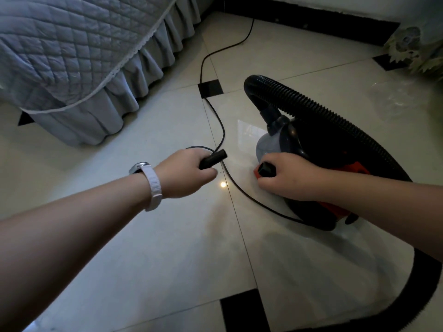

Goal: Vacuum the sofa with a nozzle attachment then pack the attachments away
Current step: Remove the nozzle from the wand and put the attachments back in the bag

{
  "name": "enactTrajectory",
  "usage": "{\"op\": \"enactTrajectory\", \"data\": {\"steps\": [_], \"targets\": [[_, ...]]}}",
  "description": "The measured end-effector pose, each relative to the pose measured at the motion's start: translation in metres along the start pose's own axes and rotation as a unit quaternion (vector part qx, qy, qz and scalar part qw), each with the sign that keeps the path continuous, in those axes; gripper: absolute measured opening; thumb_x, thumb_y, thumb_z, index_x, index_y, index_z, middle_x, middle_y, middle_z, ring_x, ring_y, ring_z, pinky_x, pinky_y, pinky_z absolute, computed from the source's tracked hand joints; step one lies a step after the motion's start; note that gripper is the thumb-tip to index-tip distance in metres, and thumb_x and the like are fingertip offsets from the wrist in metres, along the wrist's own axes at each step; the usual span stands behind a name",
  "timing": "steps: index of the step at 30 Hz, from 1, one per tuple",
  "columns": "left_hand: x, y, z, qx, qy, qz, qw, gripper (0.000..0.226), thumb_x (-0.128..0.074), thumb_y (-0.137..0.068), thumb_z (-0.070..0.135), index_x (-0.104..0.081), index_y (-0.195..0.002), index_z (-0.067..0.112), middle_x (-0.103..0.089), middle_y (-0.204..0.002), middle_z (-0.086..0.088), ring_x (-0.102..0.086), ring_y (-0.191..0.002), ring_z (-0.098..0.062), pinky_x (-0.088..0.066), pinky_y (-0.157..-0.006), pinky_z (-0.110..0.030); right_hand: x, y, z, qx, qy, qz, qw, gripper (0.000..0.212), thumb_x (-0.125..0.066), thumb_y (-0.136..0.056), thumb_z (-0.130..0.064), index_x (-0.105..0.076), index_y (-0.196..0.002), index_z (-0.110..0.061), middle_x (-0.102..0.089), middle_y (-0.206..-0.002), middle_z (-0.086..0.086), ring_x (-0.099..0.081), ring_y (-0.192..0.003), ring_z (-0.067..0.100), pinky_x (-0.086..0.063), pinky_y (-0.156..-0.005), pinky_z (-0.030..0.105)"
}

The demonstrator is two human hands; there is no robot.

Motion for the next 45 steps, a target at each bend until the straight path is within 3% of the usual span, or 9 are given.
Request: {"op": "enactTrajectory", "data": {"steps": [8, 12, 14, 21, 26, 30, 34, 40, 45], "targets": [[0.004, -0.004, 0.010, 0.031, 0.117, 0.009, 0.993, 0.019, -0.060, -0.092, 0.024, -0.062, -0.094, 0.006, -0.050, -0.068, -0.002, -0.044, -0.056, -0.016, -0.037, -0.052, -0.026, 0.004, -0.018, -0.038, 0.000, -0.051, -0.016, 0.999, 0.019, -0.065, -0.086, -0.029, -0.062, -0.096, -0.013, -0.069, -0.081, 0.008, -0.058, -0.066, 0.016, -0.053, -0.063, 0.034], [0.029, 0.039, 0.019, 0.132, 0.191, 0.042, 0.972, 0.020, -0.058, -0.092, 0.020, -0.048, -0.076, 0.012, -0.044, -0.061, 0.001, -0.040, -0.051, -0.015, -0.033, -0.046, -0.024, 0.029, 0.009, -0.072, -0.029, -0.069, -0.010, 0.997, 0.018, -0.065, -0.085, -0.029, -0.061, -0.094, -0.014, -0.066, -0.080, 0.007, -0.062, -0.067, 0.020, -0.058, -0.066, 0.040], [0.044, 0.078, 0.026, 0.182, 0.222, 0.027, 0.958, 0.021, -0.057, -0.092, 0.020, -0.047, -0.077, 0.009, -0.044, -0.062, 0.000, -0.039, -0.052, -0.015, -0.034, -0.047, -0.026, 0.045, 0.032, -0.095, -0.043, -0.055, -0.028, 0.997, 0.018, -0.065, -0.084, -0.031, -0.061, -0.091, -0.016, -0.066, -0.080, 0.006, -0.065, -0.074, 0.023, -0.058, -0.068, 0.042], [0.133, 0.188, 0.067, 0.270, 0.335, 0.038, 0.902, 0.032, -0.055, -0.096, 0.028, -0.044, -0.087, -0.001, -0.047, -0.069, -0.005, -0.041, -0.059, -0.019, -0.036, -0.057, -0.034, 0.110, 0.104, -0.205, -0.066, -0.077, -0.078, 0.992, 0.018, -0.067, -0.085, -0.030, -0.056, -0.083, -0.015, -0.063, -0.075, 0.005, -0.063, -0.070, 0.026, -0.056, -0.069, 0.046], [0.209, 0.234, 0.096, 0.280, 0.368, 0.075, 0.883, 0.026, -0.055, -0.096, 0.029, -0.044, -0.078, 0.014, -0.046, -0.068, -0.002, -0.041, -0.059, -0.018, -0.036, -0.059, -0.034, 0.144, 0.137, -0.286, -0.054, -0.068, -0.109, 0.990, 0.016, -0.065, -0.088, -0.031, -0.058, -0.085, -0.017, -0.064, -0.077, 0.006, -0.063, -0.072, 0.026, -0.055, -0.067, 0.043], [0.257, 0.269, 0.108, 0.300, 0.370, 0.100, 0.873, 0.025, -0.054, -0.096, 0.028, -0.043, -0.077, 0.015, -0.045, -0.068, -0.002, -0.039, -0.059, -0.018, -0.035, -0.058, -0.033, 0.165, 0.155, -0.333, -0.019, -0.061, -0.125, 0.990, 0.012, -0.065, -0.089, -0.030, -0.058, -0.087, -0.020, -0.060, -0.071, 0.000, -0.057, -0.063, 0.018, -0.049, -0.058, 0.034], [0.285, 0.305, 0.122, 0.343, 0.390, 0.148, 0.842, 0.023, -0.053, -0.096, 0.025, -0.044, -0.080, 0.013, -0.043, -0.068, -0.004, -0.039, -0.059, -0.018, -0.035, -0.058, -0.033, 0.181, 0.170, -0.357, 0.022, -0.047, -0.153, 0.987, 0.015, -0.064, -0.089, -0.031, -0.052, -0.081, -0.026, -0.056, -0.069, -0.005, -0.051, -0.058, 0.012, -0.039, -0.053, 0.025], [0.288, 0.369, 0.147, 0.416, 0.402, 0.207, 0.789, 0.022, -0.054, -0.096, 0.023, -0.044, -0.079, 0.012, -0.043, -0.066, -0.003, -0.038, -0.054, -0.014, -0.035, -0.054, -0.030, 0.190, 0.191, -0.379, 0.075, -0.008, -0.217, 0.973, 0.013, -0.062, -0.090, -0.034, -0.053, -0.085, -0.027, -0.058, -0.073, -0.005, -0.054, -0.061, 0.013, -0.044, -0.055, 0.027], [0.293, 0.420, 0.154, 0.463, 0.417, 0.275, 0.732, 0.022, -0.056, -0.097, 0.019, -0.045, -0.081, 0.007, -0.043, -0.070, -0.006, -0.040, -0.054, -0.014, -0.038, -0.042, -0.011, 0.175, 0.206, -0.418, 0.133, 0.032, -0.244, 0.960, 0.012, -0.061, -0.089, -0.036, -0.057, -0.093, -0.025, -0.061, -0.079, -0.006, -0.060, -0.071, 0.015, -0.053, -0.067, 0.035]]}}
Point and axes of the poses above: each hand's wrist, its own y-axis away from the middle knuckle, its own x-axis out of the back of the hand, z = x × y, the point moved 1 cm from there along -y, towards the middle knuckle
